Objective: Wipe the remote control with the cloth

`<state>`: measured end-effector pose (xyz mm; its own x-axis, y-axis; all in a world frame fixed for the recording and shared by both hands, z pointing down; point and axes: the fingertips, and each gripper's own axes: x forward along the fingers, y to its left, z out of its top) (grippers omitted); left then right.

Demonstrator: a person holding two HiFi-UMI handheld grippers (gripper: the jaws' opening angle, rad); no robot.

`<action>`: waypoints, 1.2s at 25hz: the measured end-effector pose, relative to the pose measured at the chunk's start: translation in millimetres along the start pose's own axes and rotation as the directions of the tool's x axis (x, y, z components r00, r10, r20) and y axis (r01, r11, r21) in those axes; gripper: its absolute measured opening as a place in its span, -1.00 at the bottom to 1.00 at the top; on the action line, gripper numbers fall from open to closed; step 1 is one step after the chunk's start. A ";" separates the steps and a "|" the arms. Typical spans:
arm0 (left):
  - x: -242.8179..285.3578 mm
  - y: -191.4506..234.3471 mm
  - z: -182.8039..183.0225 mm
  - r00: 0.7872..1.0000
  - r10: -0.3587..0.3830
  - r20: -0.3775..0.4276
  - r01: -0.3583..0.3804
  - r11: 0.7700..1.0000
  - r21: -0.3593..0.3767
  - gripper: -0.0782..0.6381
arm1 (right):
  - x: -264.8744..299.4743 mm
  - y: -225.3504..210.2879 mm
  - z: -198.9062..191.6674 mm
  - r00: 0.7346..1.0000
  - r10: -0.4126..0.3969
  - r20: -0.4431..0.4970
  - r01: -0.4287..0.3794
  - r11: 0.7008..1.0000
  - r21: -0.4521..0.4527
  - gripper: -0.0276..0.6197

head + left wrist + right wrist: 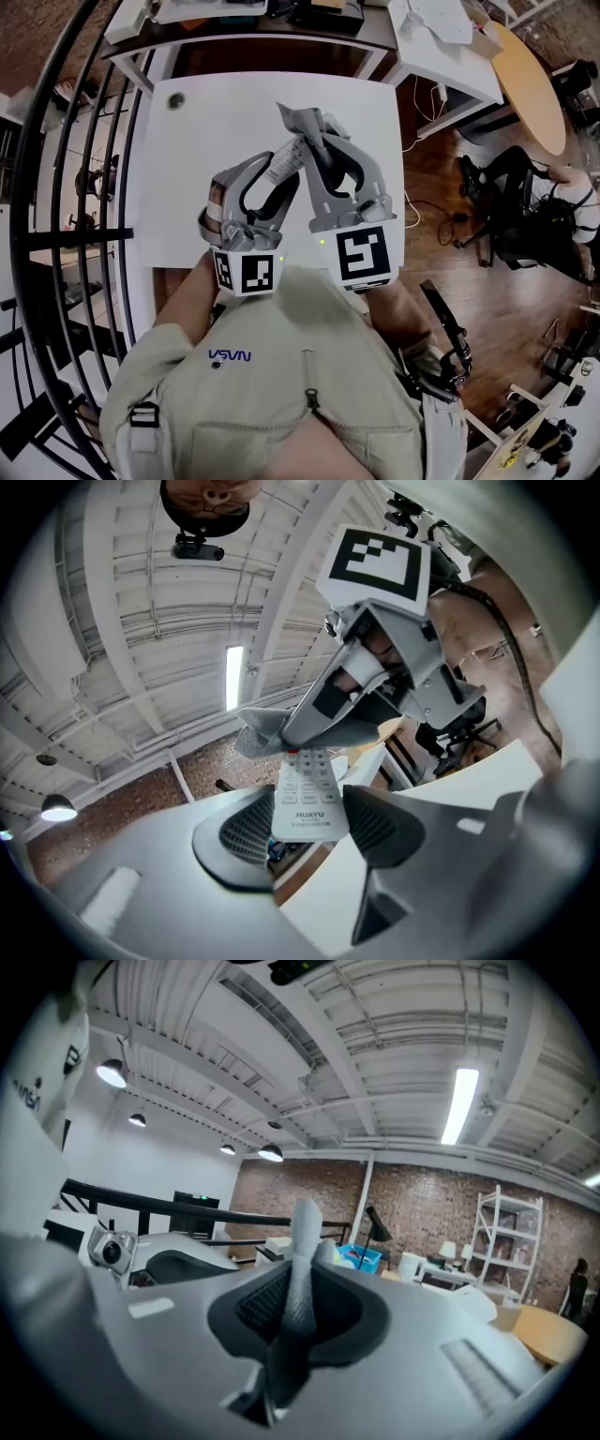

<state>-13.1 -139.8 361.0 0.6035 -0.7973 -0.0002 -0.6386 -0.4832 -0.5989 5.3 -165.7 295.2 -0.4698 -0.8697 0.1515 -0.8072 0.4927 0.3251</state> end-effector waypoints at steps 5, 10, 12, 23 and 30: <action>1.1 4.6 0.1 1.000 0.016 0.003 -0.016 1.000 0.004 -0.11 | 2.4 26.2 -2.9 0.996 0.083 -0.041 -0.083 0.997 -0.005 -0.79; 2.0 8.2 2.4 1.000 0.025 0.009 -0.026 1.000 0.008 -0.11 | 2.2 55.9 -9.8 0.974 0.203 -0.100 -0.205 0.979 -0.006 -0.79; 1.7 8.9 2.6 1.000 0.025 0.011 -0.025 1.000 0.008 -0.11 | 1.5 66.0 -12.0 0.962 0.241 -0.126 -0.245 0.969 -0.018 -0.80; -1.6 27.9 19.9 0.999 -0.013 0.050 0.019 0.992 -0.124 -0.11 | -21.9 -41.6 21.1 0.990 -0.129 0.053 0.126 0.991 0.049 -0.80; 0.4 28.4 20.8 0.998 -0.025 0.049 0.032 0.989 -0.144 -0.11 | -13.7 5.0 6.8 0.999 0.048 -0.023 -0.048 0.998 -0.037 -0.80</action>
<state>-21.0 -146.3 327.3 0.6420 -0.7663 -0.0248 -0.6810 -0.5551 -0.4775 5.3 -151.2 288.4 -0.4994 -0.8457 0.1879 -0.7699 0.5327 0.3514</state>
